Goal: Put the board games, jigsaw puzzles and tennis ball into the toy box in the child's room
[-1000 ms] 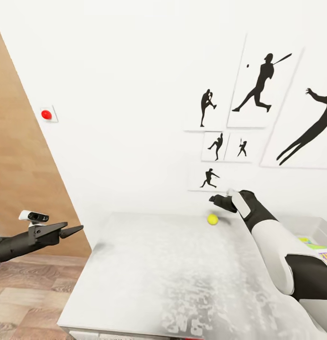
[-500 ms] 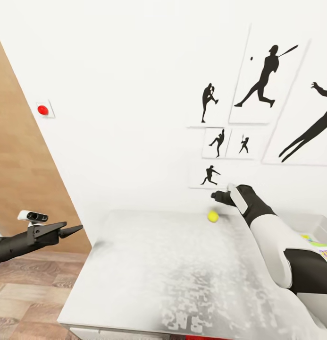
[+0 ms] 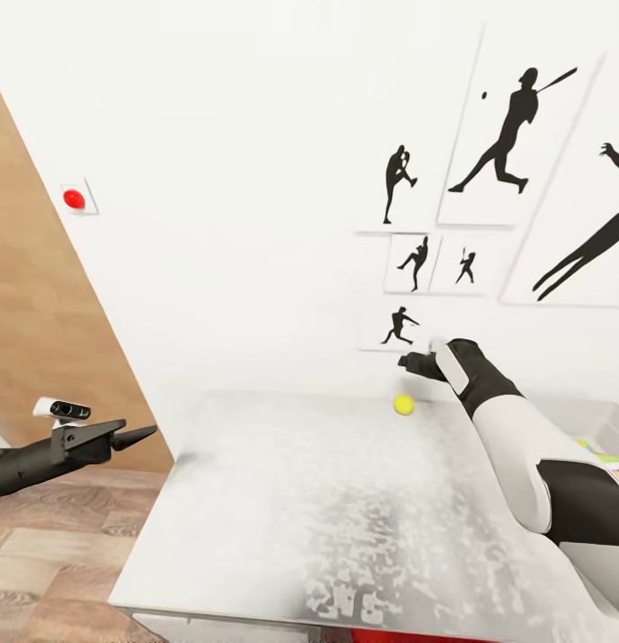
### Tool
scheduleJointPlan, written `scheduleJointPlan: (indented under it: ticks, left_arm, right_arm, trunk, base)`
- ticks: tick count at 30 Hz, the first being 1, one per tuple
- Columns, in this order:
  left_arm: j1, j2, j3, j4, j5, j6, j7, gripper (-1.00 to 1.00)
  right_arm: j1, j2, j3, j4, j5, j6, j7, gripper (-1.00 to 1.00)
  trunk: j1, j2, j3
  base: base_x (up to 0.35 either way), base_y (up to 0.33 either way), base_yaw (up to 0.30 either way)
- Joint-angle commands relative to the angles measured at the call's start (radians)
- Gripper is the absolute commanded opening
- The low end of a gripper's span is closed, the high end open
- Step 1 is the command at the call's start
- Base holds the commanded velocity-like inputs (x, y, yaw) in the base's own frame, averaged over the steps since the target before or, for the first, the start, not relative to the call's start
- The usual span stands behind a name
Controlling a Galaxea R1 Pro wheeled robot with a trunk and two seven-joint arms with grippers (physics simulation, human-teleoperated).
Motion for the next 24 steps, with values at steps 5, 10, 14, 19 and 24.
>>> scheduleJointPlan:
  ticks: [5,10,14,19,24]
  left_arm:
    - [0.000,0.002,-0.001,0.000,0.002,0.011,-0.002,1.00]
    - [0.000,0.004,-0.001,0.000,0.002,0.010,-0.002,1.00]
    - [0.000,0.003,-0.001,0.000,0.002,0.009,-0.002,1.00]
    - [0.001,0.005,0.000,0.000,0.003,0.009,-0.003,1.00]
    - [0.002,0.005,0.001,-0.029,0.009,0.015,-0.008,1.00]
  right_arm:
    - [-0.001,0.000,-0.001,-0.001,-0.009,0.009,-0.008,1.00]
    - [-0.001,0.000,-0.001,-0.001,-0.008,0.010,-0.008,1.00]
    - [-0.002,0.000,-0.001,-0.001,-0.008,0.010,-0.008,1.00]
    - [-0.001,0.000,-0.001,-0.001,-0.008,0.010,-0.008,1.00]
    - [-0.001,0.000,-0.001,0.000,-0.008,0.010,-0.008,1.00]
  trunk:
    - [0.001,-0.002,-0.010]
    - [0.001,-0.002,-0.019]
    - [0.001,-0.002,-0.025]
    - [0.001,-0.002,-0.033]
    - [0.001,-0.002,-0.042]
  base:
    - [0.000,0.000,0.000]
    - [0.000,0.000,0.000]
    - [0.000,0.000,0.000]
    - [0.000,0.000,0.000]
    - [0.000,0.000,0.000]
